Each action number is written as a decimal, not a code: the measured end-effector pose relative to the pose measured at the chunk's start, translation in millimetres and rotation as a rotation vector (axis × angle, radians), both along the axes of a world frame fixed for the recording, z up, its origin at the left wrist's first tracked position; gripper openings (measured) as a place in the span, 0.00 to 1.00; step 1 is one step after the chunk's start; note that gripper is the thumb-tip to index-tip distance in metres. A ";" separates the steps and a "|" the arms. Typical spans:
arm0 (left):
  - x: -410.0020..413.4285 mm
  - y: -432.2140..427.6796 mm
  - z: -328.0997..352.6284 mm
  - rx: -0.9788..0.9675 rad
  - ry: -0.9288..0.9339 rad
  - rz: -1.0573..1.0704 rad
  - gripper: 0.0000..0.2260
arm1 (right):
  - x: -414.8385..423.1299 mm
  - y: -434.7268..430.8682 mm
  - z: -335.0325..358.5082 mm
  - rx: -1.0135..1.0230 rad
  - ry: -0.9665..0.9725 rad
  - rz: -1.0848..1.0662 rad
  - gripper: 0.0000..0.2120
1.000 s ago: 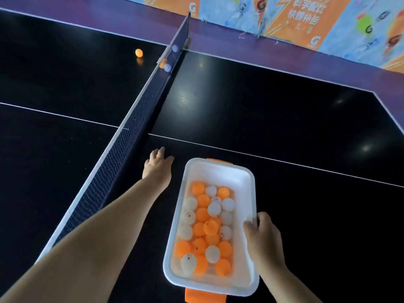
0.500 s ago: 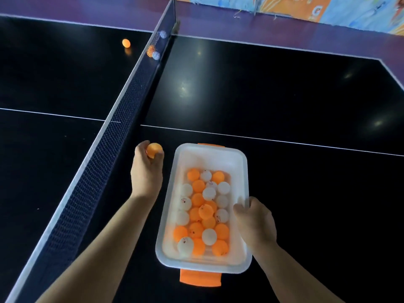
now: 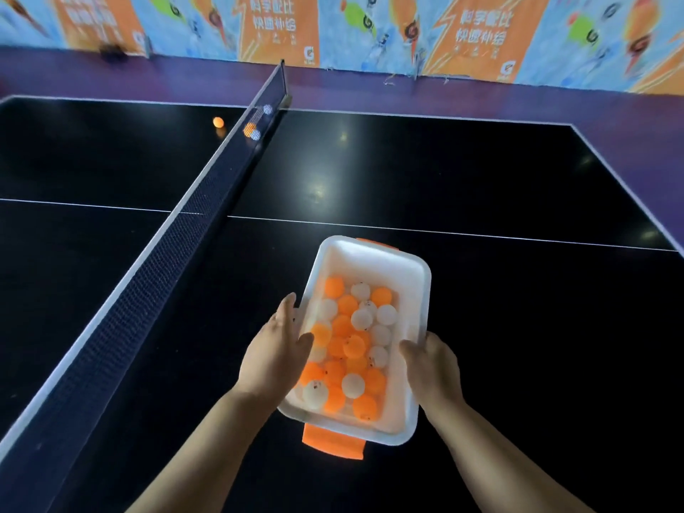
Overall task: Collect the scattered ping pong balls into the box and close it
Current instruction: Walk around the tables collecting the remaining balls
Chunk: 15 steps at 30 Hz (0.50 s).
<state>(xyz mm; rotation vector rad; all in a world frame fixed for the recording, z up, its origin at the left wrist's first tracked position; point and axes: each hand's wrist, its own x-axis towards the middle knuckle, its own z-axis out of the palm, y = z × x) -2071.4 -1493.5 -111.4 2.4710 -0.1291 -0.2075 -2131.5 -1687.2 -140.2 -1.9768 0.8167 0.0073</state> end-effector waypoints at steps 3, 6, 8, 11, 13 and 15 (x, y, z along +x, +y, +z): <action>-74.3 -48.3 15.9 0.017 -0.006 -0.044 0.14 | -73.4 -49.9 13.0 -0.019 -0.004 0.007 0.07; -148.9 -108.2 19.9 -0.011 -0.004 -0.101 0.12 | -157.9 -110.2 24.4 -0.062 0.016 -0.033 0.08; -194.7 -153.2 21.9 -0.034 0.010 -0.155 0.13 | -215.8 -151.2 30.7 -0.093 0.028 -0.102 0.08; -256.9 -225.5 22.8 -0.064 0.038 -0.280 0.13 | -300.7 -214.9 42.2 -0.174 0.056 -0.241 0.05; -292.0 -272.3 24.8 -0.069 0.048 -0.372 0.13 | -351.2 -254.5 49.3 -0.193 0.061 -0.318 0.06; -324.5 -316.6 27.4 -0.075 0.051 -0.463 0.13 | -398.7 -292.0 55.3 -0.186 0.060 -0.398 0.06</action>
